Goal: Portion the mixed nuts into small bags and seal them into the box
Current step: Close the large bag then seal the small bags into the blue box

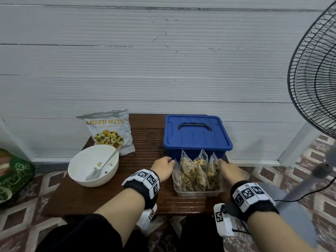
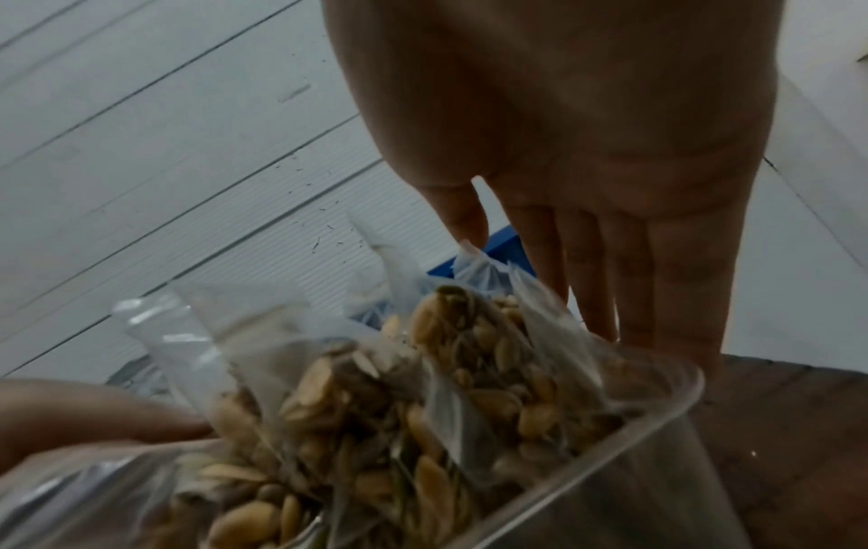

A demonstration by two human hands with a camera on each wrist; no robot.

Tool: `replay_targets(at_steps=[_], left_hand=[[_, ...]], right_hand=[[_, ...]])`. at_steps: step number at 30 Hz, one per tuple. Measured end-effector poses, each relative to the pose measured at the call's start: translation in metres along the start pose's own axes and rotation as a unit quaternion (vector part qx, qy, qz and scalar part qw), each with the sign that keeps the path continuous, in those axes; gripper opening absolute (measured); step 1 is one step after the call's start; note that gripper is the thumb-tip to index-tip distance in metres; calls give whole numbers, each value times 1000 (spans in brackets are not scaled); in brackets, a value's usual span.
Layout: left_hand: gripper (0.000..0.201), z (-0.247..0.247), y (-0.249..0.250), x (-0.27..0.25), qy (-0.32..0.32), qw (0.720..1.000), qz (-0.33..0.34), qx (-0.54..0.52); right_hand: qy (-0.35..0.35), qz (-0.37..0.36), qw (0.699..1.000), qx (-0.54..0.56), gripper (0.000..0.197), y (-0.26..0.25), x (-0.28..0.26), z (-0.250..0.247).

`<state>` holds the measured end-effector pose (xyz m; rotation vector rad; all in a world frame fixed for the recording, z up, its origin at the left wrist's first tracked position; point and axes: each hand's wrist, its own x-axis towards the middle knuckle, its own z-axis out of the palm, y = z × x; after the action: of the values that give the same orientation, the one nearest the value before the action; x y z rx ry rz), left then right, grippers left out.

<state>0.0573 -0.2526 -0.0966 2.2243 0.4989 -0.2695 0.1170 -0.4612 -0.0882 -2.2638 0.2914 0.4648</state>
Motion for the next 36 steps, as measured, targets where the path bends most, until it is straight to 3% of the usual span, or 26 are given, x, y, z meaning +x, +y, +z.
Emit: replay_targets(at_steps=[7, 11, 16, 21, 26, 31, 36], left_hand=[[32, -2, -2, 11, 7, 990, -34, -138], [24, -9, -5, 9, 4, 993, -37, -115], [30, -20, -15, 6, 1, 988, -68, -136], [19, -25, -24, 5, -7, 983, -101, -155], [13, -36, -22, 10, -42, 963, -159, -213], [24, -57, -17, 44, 72, 980, -90, -163], [32, -72, 13, 66, 77, 981, -33, -174]], right_hand=[[3, 12, 1000, 6, 57, 0, 6, 5], [-5, 7, 1000, 21, 56, -1, 5, 12], [-33, -10, 999, 1, 53, -1, -4, 21], [-48, -32, 998, -14, 38, -2, -13, 27], [-7, -17, 1000, 24, 42, -1, -8, 13], [155, -2, 978, 137, 53, -15, 10, -26], [127, -45, 990, 44, 51, -42, 46, -43]])
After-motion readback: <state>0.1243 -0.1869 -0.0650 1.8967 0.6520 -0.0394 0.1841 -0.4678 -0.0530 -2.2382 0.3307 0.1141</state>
